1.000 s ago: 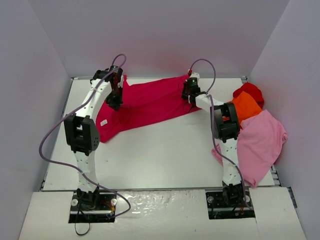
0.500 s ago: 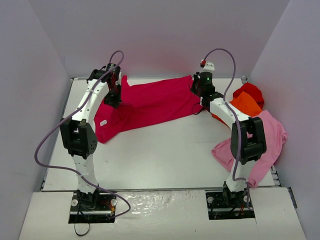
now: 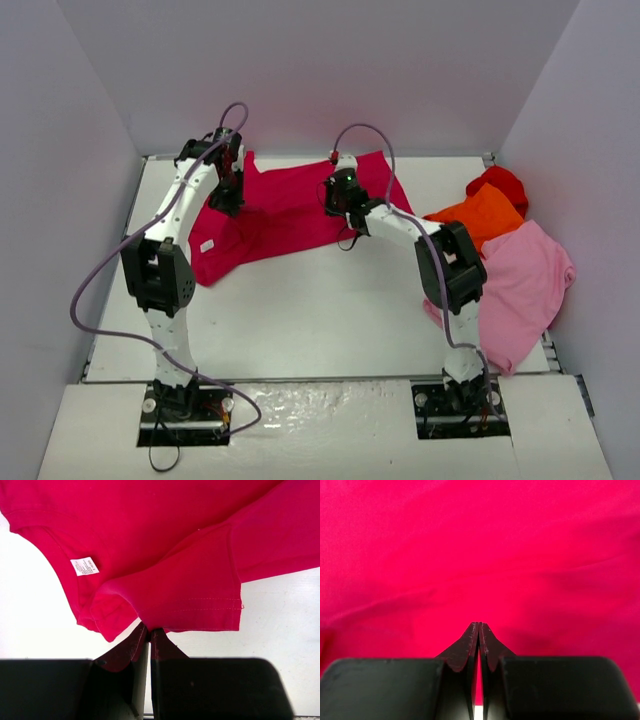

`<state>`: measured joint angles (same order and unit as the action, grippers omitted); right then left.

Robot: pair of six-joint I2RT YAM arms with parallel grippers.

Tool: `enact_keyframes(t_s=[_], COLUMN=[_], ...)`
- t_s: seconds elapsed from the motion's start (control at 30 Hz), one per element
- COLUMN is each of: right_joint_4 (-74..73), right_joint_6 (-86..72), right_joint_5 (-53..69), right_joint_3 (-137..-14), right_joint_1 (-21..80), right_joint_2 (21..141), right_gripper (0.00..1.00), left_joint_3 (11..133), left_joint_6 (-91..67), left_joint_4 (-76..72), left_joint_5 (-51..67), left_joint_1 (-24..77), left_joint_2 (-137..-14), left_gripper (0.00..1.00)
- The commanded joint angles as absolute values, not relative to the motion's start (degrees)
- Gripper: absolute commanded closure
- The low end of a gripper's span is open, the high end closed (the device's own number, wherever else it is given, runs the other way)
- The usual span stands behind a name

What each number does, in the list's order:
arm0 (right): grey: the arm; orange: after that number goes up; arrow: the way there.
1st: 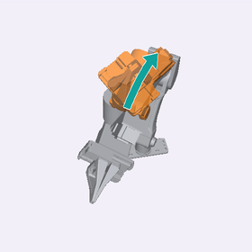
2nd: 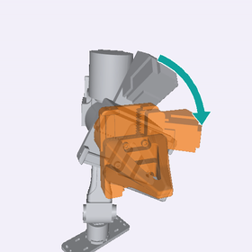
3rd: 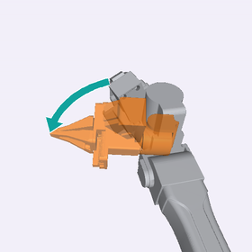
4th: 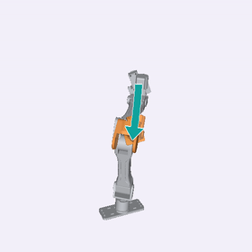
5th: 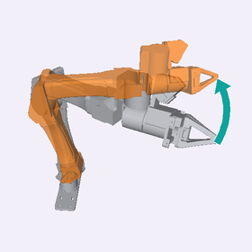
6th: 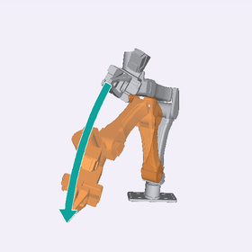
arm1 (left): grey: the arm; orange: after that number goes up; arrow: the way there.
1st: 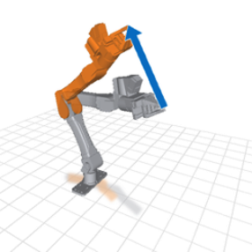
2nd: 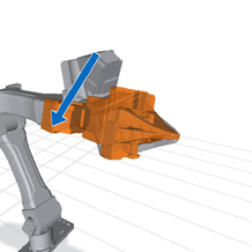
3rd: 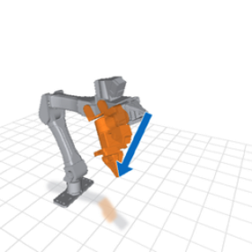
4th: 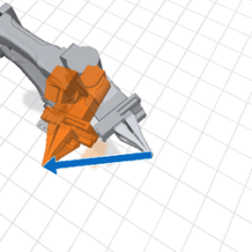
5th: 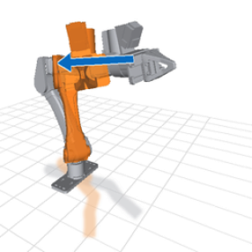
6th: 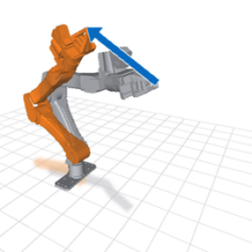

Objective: Fold and stack the t-shirts
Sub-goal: Fold the flattened tshirt in 1/3 of the way

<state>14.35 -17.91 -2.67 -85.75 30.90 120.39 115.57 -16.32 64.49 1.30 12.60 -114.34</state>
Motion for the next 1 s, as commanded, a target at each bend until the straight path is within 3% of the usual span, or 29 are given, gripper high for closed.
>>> enact_keyframes(t_s=[0.0,0.1,0.33,0.97], right_joint_4=[11.4,7.54,7.11,6.96], right_joint_6=[-17.56,-17.98,-18.66,-20.55], right_joint_5=[-3.83,-3.85,-3.78,-8.88], right_joint_3=[-92.9,-96.68,-91.89,-64.94], right_joint_1=[31.22,31.44,31.71,39.33], right_joint_2=[122.37,125.58,125.58,113.02], right_gripper=[1.0,1.0,1.0,1.0], left_joint_3=[117.19,116.89,116.94,107.78], left_joint_6=[-16.73,-16.81,-16.52,-17.23], left_joint_4=[63.77,63.61,64.42,65.94], left_joint_5=[1.69,2.09,2.34,1.17], left_joint_1=[12.09,12.06,12.11,11.94], left_joint_2=[-113.54,-113.8,-114.52,-105.67], left_gripper=[1.0,1.0,1.0,1.0])
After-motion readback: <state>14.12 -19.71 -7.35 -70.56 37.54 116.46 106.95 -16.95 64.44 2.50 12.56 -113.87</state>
